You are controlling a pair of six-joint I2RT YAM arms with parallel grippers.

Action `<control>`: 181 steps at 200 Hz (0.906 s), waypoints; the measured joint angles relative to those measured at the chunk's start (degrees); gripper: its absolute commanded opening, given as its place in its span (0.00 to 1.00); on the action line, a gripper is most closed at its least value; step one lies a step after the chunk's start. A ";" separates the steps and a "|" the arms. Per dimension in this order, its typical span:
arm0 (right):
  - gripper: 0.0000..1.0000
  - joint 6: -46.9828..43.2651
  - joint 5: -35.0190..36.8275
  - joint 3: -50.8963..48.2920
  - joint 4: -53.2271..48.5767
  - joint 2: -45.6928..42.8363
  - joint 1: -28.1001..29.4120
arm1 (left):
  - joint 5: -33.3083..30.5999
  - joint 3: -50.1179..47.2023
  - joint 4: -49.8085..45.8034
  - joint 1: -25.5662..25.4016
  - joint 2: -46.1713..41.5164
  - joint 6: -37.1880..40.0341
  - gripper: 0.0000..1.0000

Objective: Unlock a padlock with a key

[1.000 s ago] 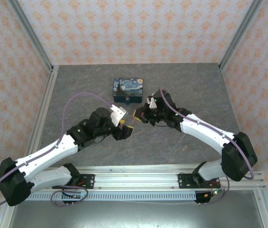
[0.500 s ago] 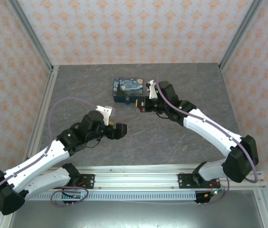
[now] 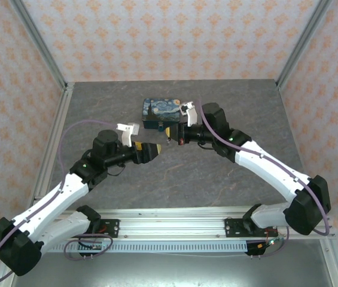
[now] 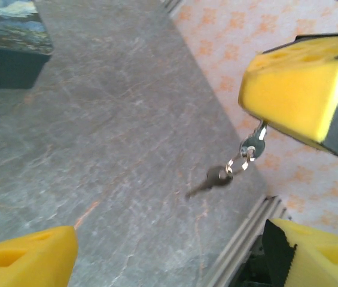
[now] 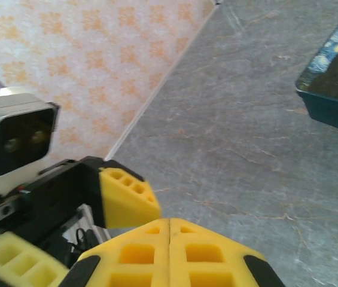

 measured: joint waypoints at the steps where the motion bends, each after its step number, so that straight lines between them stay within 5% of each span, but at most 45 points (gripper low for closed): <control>1: 0.00 0.00 -0.09 -0.04 0.09 -0.04 0.00 | 0.13 -0.09 0.26 0.07 0.07 -0.15 0.79; 104: 0.00 9.73 -4.98 -8.39 16.57 -2.01 0.00 | 13.44 -2.36 23.30 2.01 7.02 -9.97 0.44; 181: 0.00 14.56 -6.08 -10.25 25.24 -2.01 0.00 | 15.69 -2.38 26.08 2.01 7.02 -10.43 0.35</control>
